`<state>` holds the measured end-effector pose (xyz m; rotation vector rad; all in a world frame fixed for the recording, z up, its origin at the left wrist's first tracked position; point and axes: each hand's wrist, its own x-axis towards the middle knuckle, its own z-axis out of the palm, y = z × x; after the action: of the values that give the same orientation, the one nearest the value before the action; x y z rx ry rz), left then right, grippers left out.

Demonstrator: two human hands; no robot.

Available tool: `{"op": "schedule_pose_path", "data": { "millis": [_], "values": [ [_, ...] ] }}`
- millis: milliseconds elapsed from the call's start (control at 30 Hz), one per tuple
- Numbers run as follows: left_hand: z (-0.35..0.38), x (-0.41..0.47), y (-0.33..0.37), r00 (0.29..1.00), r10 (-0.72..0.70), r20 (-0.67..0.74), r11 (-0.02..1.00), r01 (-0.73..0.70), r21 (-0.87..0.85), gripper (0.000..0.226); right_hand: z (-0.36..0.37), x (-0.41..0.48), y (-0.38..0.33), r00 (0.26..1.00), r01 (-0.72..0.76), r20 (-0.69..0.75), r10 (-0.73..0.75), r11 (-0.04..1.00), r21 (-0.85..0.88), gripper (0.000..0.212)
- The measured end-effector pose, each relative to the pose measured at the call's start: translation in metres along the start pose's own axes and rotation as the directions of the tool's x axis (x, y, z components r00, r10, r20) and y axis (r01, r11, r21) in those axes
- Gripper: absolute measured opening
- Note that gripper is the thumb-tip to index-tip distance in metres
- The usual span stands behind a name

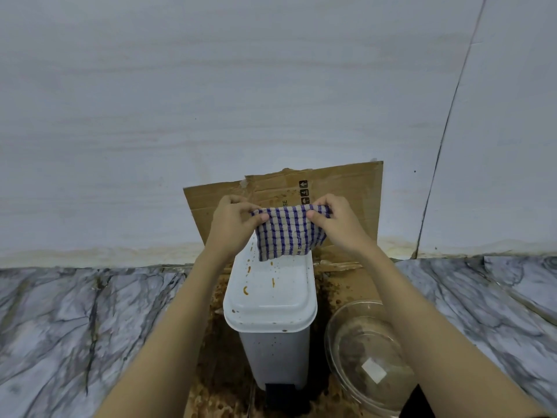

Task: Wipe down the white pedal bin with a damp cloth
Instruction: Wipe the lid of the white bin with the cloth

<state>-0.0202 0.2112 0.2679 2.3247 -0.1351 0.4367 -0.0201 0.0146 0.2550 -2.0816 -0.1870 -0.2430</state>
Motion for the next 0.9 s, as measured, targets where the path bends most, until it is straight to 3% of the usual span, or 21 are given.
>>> {"op": "schedule_pose_path", "data": {
  "millis": [67, 167, 233, 300, 367, 467, 533, 633, 700, 800, 900],
  "values": [
    [0.000, -0.001, -0.002, 0.996, -0.011, 0.088, 0.997, 0.018, -0.076, 0.023, 0.000, 0.000, 0.003, 0.991, -0.107, 0.097, 0.092, 0.982, 0.159, 0.015],
    [0.007, -0.006, -0.008, 0.975, -0.102, 0.196, 0.959, 0.149, -0.241, 0.023, 0.001, 0.007, 0.010, 0.987, -0.148, 0.099, 0.128, 0.961, 0.232, 0.026],
    [0.015, -0.011, -0.013, 0.931, -0.201, 0.303, 0.893, 0.301, -0.334, 0.025, 0.001, 0.018, 0.012, 0.986, -0.145, 0.108, 0.125, 0.969, 0.201, 0.031],
    [0.022, -0.016, -0.021, 0.871, -0.266, 0.413, 0.869, 0.402, -0.288, 0.023, 0.004, 0.034, 0.014, 0.978, -0.154, 0.152, 0.146, 0.987, 0.045, 0.039],
    [0.028, -0.017, -0.034, 0.843, -0.278, 0.461, 0.936, 0.345, -0.067, 0.019, 0.015, 0.047, 0.013, 0.954, -0.108, 0.252, 0.161, 0.972, -0.211, 0.041],
    [0.037, -0.012, -0.054, 0.859, -0.277, 0.431, 0.952, 0.187, 0.240, 0.022, 0.044, 0.060, 0.017, 0.897, 0.012, 0.413, 0.158, 0.925, -0.380, 0.041],
    [0.041, -0.007, -0.063, 0.926, -0.230, 0.298, 0.953, 0.153, 0.260, 0.026, 0.063, 0.062, 0.022, 0.896, 0.102, 0.426, 0.122, 0.878, -0.467, 0.039],
    [0.047, 0.000, -0.070, 0.974, -0.114, 0.194, 0.964, 0.061, 0.260, 0.037, 0.080, 0.050, 0.031, 0.968, 0.174, 0.252, -0.015, 0.765, -0.621, 0.043],
    [0.053, 0.003, -0.074, 0.969, -0.068, 0.239, 0.954, -0.007, 0.300, 0.043, 0.087, 0.030, 0.036, 0.988, 0.106, 0.151, -0.015, 0.780, -0.616, 0.048],
    [0.062, 0.004, -0.082, 0.921, -0.101, 0.376, 0.922, -0.055, 0.382, 0.053, 0.101, -0.004, 0.042, 0.970, 0.007, 0.191, 0.152, 0.764, -0.645, 0.053],
    [0.067, 0.003, -0.097, 0.871, -0.141, 0.471, 0.919, -0.062, 0.389, 0.058, 0.117, -0.015, 0.051, 0.972, -0.017, 0.157, 0.175, 0.720, -0.694, 0.055]
  ]
}}
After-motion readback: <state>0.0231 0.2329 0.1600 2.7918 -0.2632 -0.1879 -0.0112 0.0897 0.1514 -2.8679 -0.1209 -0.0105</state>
